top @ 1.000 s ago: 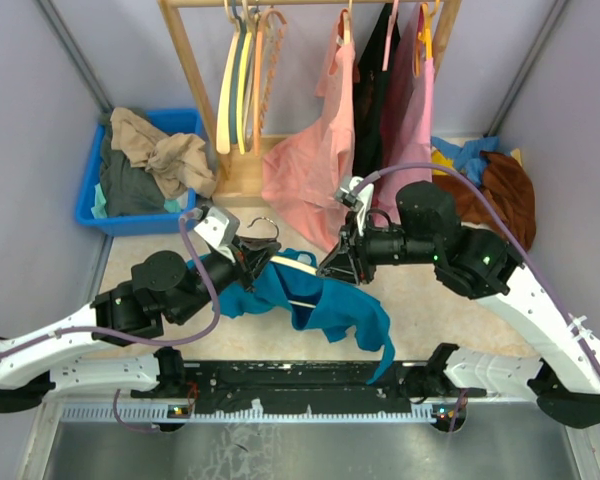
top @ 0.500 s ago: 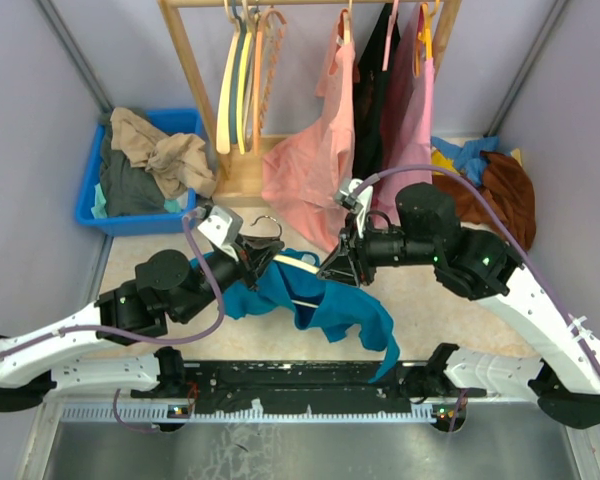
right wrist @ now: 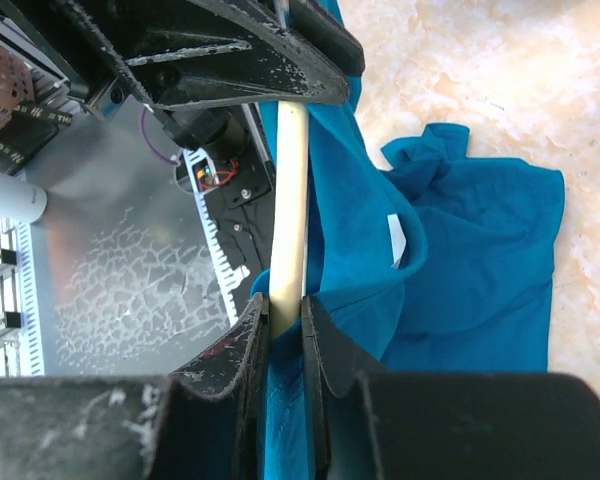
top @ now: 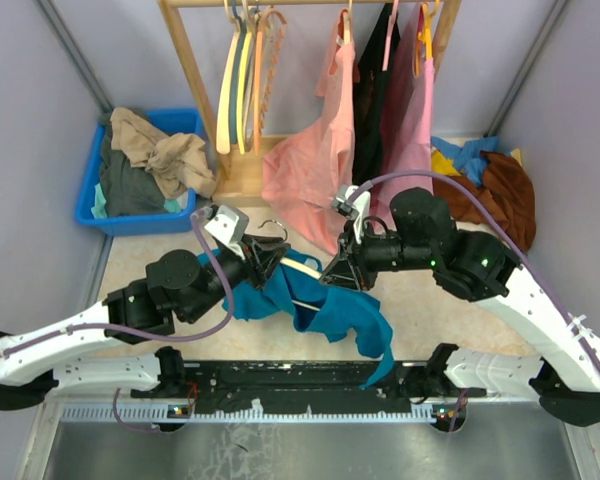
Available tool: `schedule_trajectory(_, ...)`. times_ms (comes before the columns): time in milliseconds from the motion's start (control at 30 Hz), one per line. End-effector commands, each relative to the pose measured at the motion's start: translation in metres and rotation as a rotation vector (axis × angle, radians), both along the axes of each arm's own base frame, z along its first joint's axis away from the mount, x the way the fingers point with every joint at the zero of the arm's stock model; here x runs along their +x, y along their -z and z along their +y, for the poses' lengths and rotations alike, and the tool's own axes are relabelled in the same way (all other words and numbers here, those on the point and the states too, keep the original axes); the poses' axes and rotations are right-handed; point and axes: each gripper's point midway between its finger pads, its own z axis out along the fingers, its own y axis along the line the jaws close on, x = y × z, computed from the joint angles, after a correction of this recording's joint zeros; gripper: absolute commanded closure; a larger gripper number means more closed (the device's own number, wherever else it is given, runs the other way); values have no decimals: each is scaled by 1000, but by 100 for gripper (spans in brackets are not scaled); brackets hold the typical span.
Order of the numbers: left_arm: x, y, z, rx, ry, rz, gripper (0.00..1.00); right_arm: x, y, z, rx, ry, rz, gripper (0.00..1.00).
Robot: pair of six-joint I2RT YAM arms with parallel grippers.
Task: Place the t-shirt on the hanger
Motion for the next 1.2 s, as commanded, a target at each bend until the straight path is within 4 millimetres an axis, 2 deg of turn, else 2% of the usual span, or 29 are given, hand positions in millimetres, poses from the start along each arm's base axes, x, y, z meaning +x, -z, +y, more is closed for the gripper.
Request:
schedule_trajectory(0,2,-24,4,-125,-28,-4,67,-4,-14,-5,20,22,-2,100)
schedule_trajectory(133,4,-18,5,-103,-47,4,57,-8,-16,-8,20,28,21,100)
schedule_trajectory(400,7,-4,13,-60,-86,26,50,-6,-17,-19,-11,87,37,100)
schedule_trajectory(667,4,5,44,-57,-130,47,50,0,-23,-33,-48,160,21,100)
schedule_trajectory(867,2,3,68,-76,-158,46,49,-2,-24,-39,-47,176,23,100)
schedule_trajectory(1167,-1,30,79,-30,-176,93,47,-8,-60,-56,16,205,-40,100)
